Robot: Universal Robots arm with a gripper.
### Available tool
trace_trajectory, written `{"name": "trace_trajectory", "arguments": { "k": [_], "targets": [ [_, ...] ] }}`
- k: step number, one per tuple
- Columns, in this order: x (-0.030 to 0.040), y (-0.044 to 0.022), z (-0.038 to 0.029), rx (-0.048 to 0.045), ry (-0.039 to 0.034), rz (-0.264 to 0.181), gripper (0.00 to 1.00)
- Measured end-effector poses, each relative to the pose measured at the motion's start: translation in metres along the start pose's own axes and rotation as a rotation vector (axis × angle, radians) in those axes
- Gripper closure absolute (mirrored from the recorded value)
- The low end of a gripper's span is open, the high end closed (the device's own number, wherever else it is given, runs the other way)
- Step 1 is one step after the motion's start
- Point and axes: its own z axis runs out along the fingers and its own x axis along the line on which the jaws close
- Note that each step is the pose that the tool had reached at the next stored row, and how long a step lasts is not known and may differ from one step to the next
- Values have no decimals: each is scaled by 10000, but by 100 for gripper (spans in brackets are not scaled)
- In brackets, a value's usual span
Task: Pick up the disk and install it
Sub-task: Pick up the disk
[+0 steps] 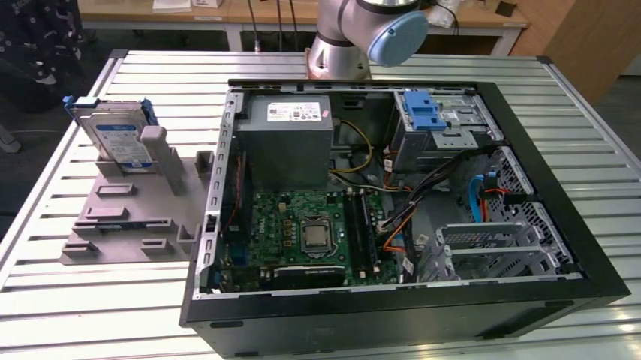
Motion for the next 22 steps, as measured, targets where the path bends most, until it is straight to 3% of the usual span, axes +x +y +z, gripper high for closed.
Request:
{"name": "trace_trajectory", "arguments": {
  "k": [1, 3, 4, 6, 12, 22],
  "targets": [
    [0, 0, 7, -6, 9, -179, 53],
    [1, -1, 24, -16, 26, -538, 53],
    [1, -1, 34, -20, 34, -698, 47],
    [2, -3, 57, -17, 46, -889, 47],
    [-4, -4, 155, -8, 64, -1066, 47],
    [-73, 26, 253, -1, 67, -1099, 46]
  ]
}}
